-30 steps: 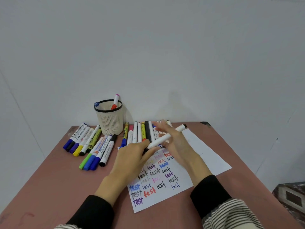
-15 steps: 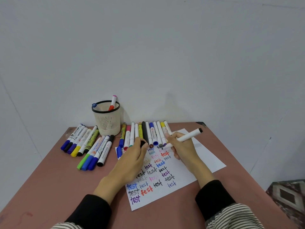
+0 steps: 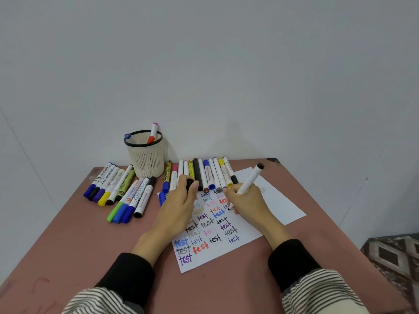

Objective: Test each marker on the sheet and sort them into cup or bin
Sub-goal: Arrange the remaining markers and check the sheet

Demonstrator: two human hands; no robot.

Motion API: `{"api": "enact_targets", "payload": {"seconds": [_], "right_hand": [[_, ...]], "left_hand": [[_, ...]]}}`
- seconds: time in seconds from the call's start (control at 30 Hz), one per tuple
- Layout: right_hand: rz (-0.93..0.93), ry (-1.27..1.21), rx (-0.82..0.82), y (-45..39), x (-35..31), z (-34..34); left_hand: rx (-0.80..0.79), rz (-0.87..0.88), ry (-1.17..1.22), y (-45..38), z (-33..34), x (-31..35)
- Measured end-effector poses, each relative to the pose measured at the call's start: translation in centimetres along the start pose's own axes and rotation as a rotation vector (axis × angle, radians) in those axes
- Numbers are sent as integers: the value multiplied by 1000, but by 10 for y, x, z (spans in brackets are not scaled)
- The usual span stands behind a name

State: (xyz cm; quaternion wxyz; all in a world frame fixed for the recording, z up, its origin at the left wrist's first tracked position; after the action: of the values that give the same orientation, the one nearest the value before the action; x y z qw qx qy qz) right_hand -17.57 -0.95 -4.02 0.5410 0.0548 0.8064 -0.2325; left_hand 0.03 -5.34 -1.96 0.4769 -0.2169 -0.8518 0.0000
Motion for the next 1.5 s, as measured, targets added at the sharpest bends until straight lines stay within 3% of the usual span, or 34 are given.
{"api": "enact_targets", "payload": {"seconds": [1.5], "right_hand": [[8,74,27,-6,15,-4]], "left_hand": [[-42,1,29,-5,5,-10]]}}
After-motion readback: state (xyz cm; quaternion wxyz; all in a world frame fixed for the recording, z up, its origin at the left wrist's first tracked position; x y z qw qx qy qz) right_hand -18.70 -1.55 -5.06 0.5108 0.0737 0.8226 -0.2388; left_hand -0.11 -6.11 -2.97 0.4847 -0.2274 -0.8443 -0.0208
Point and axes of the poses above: each hand's wrist, its own y-axis away from the middle knuckle, its own z-axis out of the palm, x = y × z, the point moved 8 cm from there along -y, towards the middle knuckle, and after that the axes turned 11 degrees about -z, right-handed, at the moved point
